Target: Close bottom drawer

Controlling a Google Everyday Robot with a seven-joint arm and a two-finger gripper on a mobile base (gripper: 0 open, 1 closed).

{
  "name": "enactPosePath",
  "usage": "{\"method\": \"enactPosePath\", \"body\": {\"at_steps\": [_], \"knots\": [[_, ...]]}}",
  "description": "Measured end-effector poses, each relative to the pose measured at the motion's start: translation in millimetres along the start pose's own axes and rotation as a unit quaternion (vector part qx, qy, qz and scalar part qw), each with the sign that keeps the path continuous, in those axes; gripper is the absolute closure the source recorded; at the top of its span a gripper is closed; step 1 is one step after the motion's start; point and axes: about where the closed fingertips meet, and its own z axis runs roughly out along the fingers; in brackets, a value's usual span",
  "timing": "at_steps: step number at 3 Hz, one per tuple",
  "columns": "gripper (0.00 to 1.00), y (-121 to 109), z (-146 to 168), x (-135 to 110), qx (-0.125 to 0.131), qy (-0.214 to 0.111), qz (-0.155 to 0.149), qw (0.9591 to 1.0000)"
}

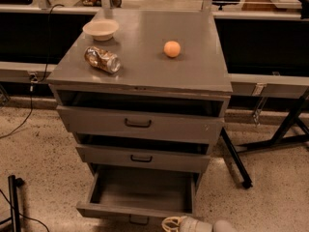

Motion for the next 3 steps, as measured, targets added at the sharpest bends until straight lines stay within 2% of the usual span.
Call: {"method": "enactPosePath", "body": {"at_steps": [1,2,3], "knots": [[1.00,2,2,4,0.006,0.013,0.003,0.9999],[1.00,-4,3,6,0.017,0.025,-0.018,0.9994],[1.00,-24,5,9,0.035,0.030,-0.036,0.9983]]}}
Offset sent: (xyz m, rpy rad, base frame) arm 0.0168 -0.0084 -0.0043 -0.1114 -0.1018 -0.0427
